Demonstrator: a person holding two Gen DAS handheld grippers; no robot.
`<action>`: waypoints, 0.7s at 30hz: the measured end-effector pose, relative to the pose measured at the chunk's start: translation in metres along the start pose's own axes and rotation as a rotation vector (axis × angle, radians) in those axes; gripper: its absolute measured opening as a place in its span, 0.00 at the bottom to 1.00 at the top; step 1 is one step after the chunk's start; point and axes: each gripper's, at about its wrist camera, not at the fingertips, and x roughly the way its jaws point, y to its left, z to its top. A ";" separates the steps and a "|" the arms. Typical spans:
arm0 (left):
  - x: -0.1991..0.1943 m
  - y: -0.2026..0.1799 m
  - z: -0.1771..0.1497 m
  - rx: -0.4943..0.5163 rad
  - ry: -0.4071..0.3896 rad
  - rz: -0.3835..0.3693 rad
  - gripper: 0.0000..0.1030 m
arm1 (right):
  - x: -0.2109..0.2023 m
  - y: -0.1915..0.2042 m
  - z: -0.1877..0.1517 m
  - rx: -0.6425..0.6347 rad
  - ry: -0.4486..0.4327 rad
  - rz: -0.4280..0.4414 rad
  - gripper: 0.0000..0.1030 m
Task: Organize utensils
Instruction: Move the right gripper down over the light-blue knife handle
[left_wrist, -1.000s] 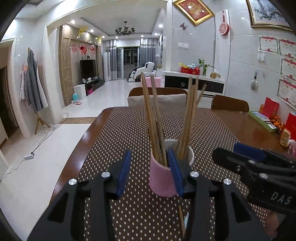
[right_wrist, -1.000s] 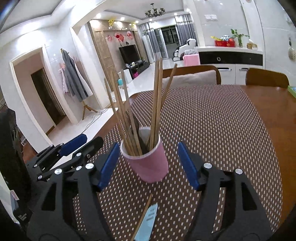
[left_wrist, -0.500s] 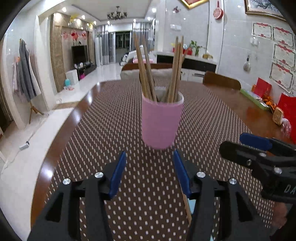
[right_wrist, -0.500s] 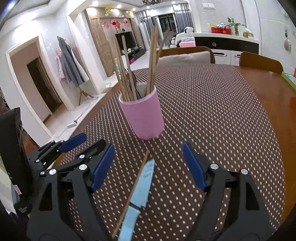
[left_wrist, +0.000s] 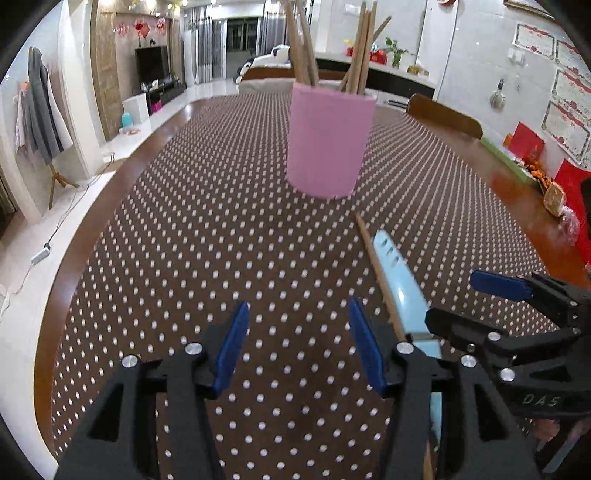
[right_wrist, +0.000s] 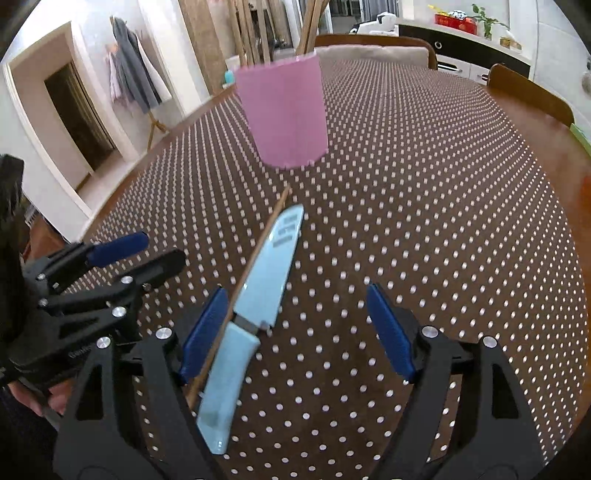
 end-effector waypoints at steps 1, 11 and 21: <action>0.001 0.002 -0.003 -0.002 0.009 -0.002 0.54 | 0.003 0.001 -0.002 0.001 0.011 -0.001 0.74; -0.004 0.015 -0.023 -0.003 0.019 0.000 0.59 | 0.003 0.007 -0.010 0.001 0.037 -0.055 0.75; -0.015 0.023 -0.031 -0.009 0.019 0.001 0.59 | -0.005 0.024 -0.022 -0.023 0.109 -0.020 0.75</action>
